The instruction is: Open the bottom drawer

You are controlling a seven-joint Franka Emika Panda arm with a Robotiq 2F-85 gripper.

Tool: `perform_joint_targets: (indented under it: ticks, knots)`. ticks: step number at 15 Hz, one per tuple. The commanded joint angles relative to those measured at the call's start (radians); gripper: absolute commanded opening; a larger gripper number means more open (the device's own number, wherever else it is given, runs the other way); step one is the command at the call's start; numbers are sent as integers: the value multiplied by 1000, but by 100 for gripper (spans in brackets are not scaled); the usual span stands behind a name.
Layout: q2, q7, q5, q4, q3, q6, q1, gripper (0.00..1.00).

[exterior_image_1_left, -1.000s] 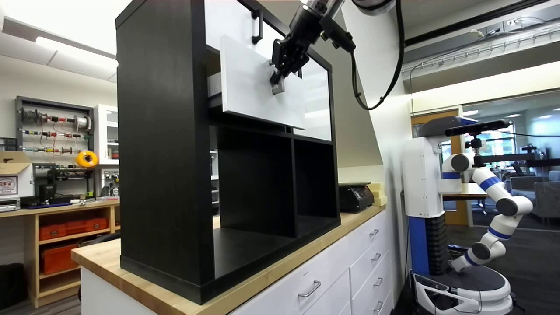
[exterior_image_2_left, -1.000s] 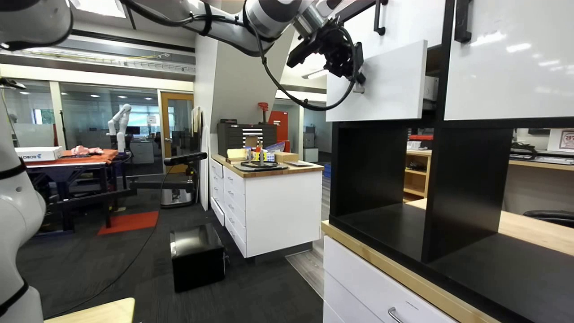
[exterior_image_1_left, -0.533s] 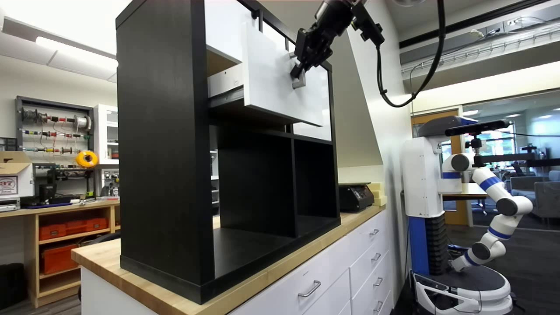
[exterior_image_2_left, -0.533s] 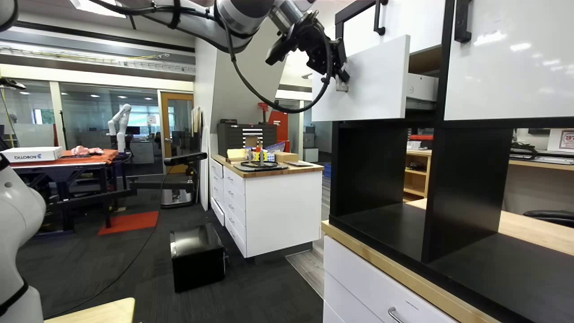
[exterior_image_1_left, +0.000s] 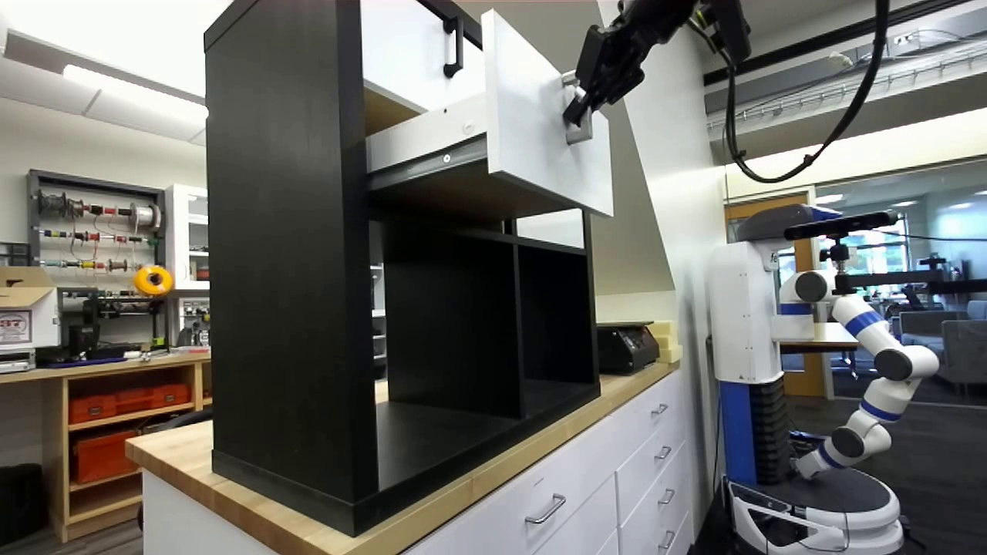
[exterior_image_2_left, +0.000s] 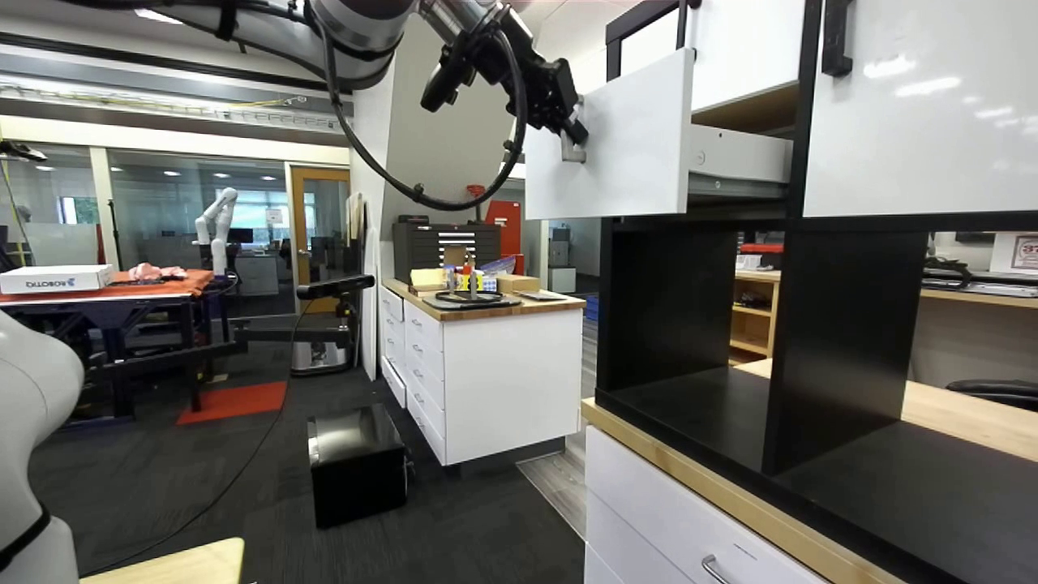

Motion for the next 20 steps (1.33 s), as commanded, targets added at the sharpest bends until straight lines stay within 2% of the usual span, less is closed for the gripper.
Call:
perform_joint_targets:
  ticks: [1, 6, 10, 12, 16, 20]
  knots:
    - [-122, 21, 9, -176, 10, -28, -46, 40]
    - [-153, 25, 17, -270, 7, -99, -71, 71]
    - [-137, -9, 65, -255, -13, -203, -48, 97]
    - [-126, -33, 105, -233, -22, -276, -31, 100]
    - [-99, -118, 219, -168, -60, -482, 8, 100]
    - [-67, -150, 258, -97, -68, -668, 1, 100]
